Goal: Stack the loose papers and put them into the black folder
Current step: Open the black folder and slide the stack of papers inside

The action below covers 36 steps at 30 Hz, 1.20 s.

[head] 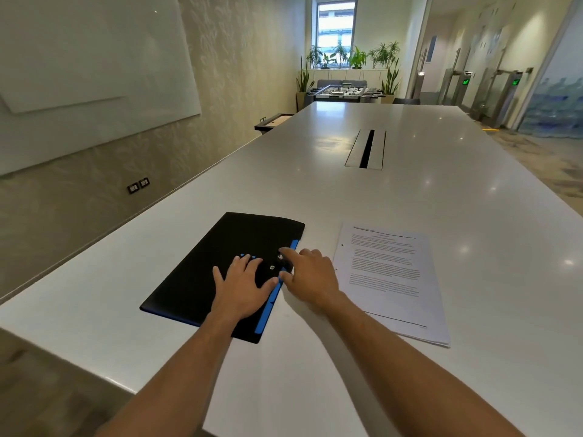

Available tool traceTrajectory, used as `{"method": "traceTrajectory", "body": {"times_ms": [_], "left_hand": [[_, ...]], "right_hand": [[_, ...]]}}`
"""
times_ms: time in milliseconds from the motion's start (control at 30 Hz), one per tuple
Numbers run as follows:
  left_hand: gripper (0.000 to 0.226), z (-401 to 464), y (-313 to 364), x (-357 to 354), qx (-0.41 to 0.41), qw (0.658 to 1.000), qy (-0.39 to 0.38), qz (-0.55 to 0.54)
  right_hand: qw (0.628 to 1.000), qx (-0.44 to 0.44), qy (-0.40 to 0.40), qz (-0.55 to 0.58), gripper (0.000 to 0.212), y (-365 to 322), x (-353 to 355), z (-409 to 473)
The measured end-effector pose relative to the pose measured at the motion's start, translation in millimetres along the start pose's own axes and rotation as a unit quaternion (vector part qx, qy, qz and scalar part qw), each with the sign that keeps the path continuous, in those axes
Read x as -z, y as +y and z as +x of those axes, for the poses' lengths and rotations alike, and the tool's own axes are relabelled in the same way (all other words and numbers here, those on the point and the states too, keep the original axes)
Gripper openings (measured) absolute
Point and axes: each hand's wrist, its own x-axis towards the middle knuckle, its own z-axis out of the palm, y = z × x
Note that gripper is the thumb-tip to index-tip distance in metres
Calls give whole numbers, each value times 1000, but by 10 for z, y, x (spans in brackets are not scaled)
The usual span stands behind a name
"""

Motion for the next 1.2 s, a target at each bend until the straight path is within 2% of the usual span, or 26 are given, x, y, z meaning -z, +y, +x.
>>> {"method": "traceTrajectory", "body": {"times_ms": [133,267,333,533,633,700,833,967,1033,1067,1133,1200], "left_hand": [[69,16,5,-21,2,1000,-11,11],[71,21,20,-14,1,999,-28,18],[68,23,36,7,0,999,-38,20],[57,117,199,267,-43,990,-127,40],[47,106,395,374,-113,984,-105,91],[46,95,549,423,-140,971,-74,179],[46,170,743,644,-97,951,-31,291],[41,315,789,919,-53,951,-28,304],[37,373,801,993,-23,963,-24,266],[42,389,807,1015,-4,970,-19,243],[73,388,815,1032,25,971,-7,238],[100,351,829,1034,19,965,-2,262]], "right_hand": [[1000,-11,-9,13,62,-39,-118,78],[999,-17,25,34,40,-56,-138,116],[998,-28,24,43,37,-43,-133,124],[993,-57,10,104,37,-31,-121,91],[985,-62,34,155,21,-88,-89,66],[976,-60,59,199,10,-114,-57,58],[960,-72,98,251,14,-83,46,84],[947,-81,144,276,21,-48,154,131],[938,-85,165,292,24,-31,211,156],[934,-92,171,301,26,-24,243,171],[928,-104,176,313,26,-5,299,199],[928,-101,181,309,27,6,337,210]]}}
